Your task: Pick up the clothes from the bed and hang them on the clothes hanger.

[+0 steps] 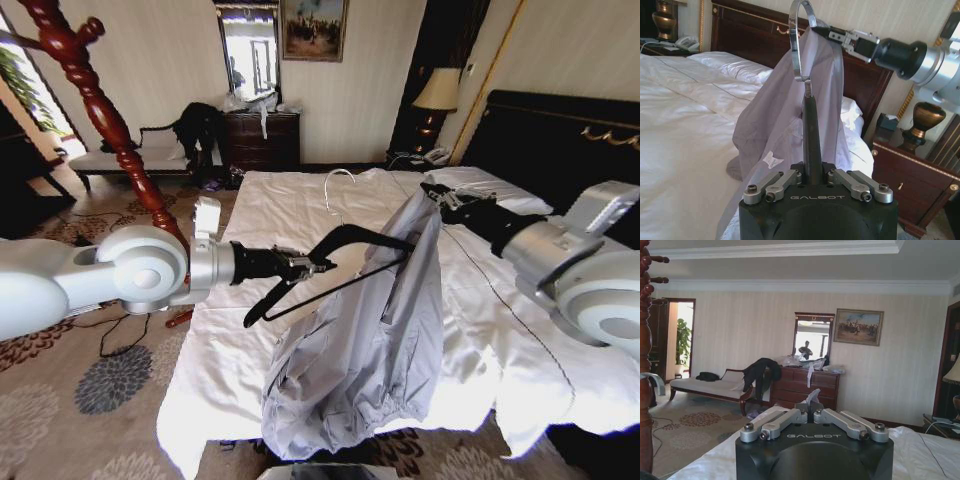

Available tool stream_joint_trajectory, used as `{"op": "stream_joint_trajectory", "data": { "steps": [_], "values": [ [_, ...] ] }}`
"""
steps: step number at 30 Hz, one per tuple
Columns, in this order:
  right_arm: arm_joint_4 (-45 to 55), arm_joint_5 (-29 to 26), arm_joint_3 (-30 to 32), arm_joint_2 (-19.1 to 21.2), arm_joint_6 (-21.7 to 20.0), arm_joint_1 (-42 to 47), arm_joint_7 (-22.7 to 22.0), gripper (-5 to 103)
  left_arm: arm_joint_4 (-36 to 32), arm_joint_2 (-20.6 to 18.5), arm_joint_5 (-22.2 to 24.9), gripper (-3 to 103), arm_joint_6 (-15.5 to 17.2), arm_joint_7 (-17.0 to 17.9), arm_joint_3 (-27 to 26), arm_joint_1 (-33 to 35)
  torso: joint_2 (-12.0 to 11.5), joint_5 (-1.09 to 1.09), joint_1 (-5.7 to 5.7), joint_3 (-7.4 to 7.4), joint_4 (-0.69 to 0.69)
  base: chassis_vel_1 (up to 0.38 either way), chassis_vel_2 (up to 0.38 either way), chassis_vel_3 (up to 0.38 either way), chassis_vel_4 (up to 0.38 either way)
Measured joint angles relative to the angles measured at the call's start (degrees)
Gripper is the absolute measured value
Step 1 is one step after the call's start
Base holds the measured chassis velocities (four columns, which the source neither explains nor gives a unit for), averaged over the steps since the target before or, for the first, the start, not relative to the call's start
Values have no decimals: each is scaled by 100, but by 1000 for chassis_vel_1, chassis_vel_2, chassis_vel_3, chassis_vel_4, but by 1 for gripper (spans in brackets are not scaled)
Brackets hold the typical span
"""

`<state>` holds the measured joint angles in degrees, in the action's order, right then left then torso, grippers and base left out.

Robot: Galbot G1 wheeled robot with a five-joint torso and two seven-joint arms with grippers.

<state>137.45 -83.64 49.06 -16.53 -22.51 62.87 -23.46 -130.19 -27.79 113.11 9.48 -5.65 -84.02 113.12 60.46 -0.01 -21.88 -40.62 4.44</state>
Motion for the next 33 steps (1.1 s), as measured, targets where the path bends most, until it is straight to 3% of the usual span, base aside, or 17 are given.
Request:
{"op": "stream_joint_trajectory", "data": {
  "steps": [1, 4, 6, 18, 22, 26, 33],
  "values": [
    [0, 0, 0, 0, 0, 0, 0, 1, 0, 0, 0, 16, 0, 0, 0, 0, 0, 0, 0, 0, 0, 0, 0, 0, 0],
    [7, -1, 4, -35, -3, -4, 15, 1, 102, -306, 55, 16, -31, 350, -840, 700, 0, 2, 0, 0, 3, 0, 0, 0, 0],
    [21, -1, 4, -66, -4, -5, 17, 1, 225, -492, 45, 16, -41, 496, -1129, 981, 0, 3, -1, 0, 7, 0, 0, 0, 0],
    [153, -30, 48, -139, -18, 66, 22, 1, 417, -387, -591, 16, -23, 511, -1029, 1470, 0, 0, 0, 0, 2, 0, 0, 0, 0],
    [223, -108, 27, -151, -18, -26, 10, 1, 634, -547, -695, 16, -35, 617, -1216, 1762, 0, 1, 0, 0, 2, 0, 0, 0, 0],
    [376, -376, 63, -153, -15, -136, -51, 1, 1085, -1041, -697, 16, -53, 828, -1720, 2354, 0, 1, -1, 0, 4, 0, 0, 0, 0],
    [447, -543, 107, -255, -15, -85, -125, 1, 1407, -1386, -794, 16, -84, 938, -2014, 2744, 0, 2, 0, 0, 2, 0, 0, 0, 0]
  ]
}}
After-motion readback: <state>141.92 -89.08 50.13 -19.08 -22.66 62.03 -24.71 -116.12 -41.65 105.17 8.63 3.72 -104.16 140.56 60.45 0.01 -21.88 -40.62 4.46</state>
